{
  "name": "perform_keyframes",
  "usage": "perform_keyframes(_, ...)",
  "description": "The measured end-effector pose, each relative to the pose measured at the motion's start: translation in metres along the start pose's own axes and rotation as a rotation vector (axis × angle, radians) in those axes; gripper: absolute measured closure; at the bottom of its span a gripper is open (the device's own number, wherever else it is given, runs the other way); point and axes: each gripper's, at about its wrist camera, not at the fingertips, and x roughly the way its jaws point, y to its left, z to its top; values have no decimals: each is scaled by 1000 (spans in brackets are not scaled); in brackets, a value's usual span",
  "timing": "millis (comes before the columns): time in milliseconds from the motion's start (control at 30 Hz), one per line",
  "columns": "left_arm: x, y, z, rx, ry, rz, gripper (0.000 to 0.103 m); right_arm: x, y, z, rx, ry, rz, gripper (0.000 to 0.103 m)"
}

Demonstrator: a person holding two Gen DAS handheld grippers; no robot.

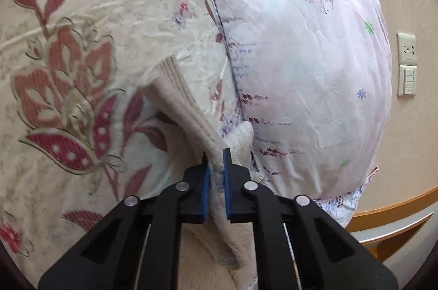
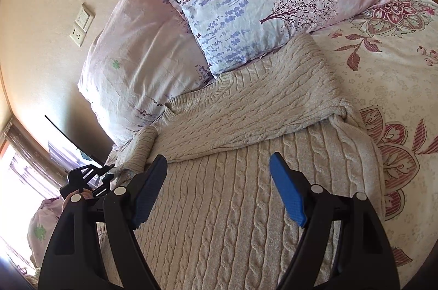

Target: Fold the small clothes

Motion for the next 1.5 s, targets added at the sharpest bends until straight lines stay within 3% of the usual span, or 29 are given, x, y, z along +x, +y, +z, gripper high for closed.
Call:
perform_keyframes(167,22,-69,-46,209,98,-186,96,-10,-4,5,7,-30,2,24)
perform_keyframes(267,48,-116,-98,370,204,-269,96,-20,-8,9,11,-58,-7,24)
perform_keyframes(333,73,-141,-141,474,319,-311,95,-25,-13,11,18,-75,-19,24)
perform_keyframes(400,97,-156,-181,589,459,-286,80,-28,-20,14,37,-85,-34,24)
perform_keyframes(433,105,-159,-198,642,520,-261,55,-30,-23,16,48,-84,-36,24)
perform_keyframes(467,108,-159,-210,681,548,-239,42,-31,-26,18,58,-82,-35,24)
perform_keyframes(533,103,-157,-218,743,559,-234,38,-33,-28,23,71,-78,-30,24)
perform_keyframes(633,81,-152,-201,847,516,-189,35,-31,-31,37,95,-54,-7,25)
perform_keyframes(733,52,-136,-161,963,363,-44,35,-12,-33,54,136,27,29,37)
perform_keyframes(800,37,-123,-130,1020,237,84,37,5,-35,62,147,85,8,39)
perform_keyframes(900,28,-101,-89,1015,136,247,37,31,-39,68,142,140,-63,45)
perform_keyframes(1000,29,-77,-61,962,154,339,37,53,-42,66,128,192,-109,51)
perform_keyframes(1100,31,-56,-45,923,193,381,39,64,-44,61,114,212,-155,59)
perform_keyframes(1233,40,-43,-46,909,250,375,51,65,-41,57,92,208,-163,73)
perform_keyframes(1300,43,-44,-51,938,236,380,54,67,-38,57,69,209,-173,85)
perform_keyframes(1367,45,-44,-53,936,244,368,64,71,-33,58,40,214,-178,91)
perform_keyframes(1433,45,-43,-52,929,236,368,64,67,-19,63,-32,167,-189,93)
perform_keyframes(1500,45,-42,-52,928,230,368,67,52,6,70,-139,47,-170,93)
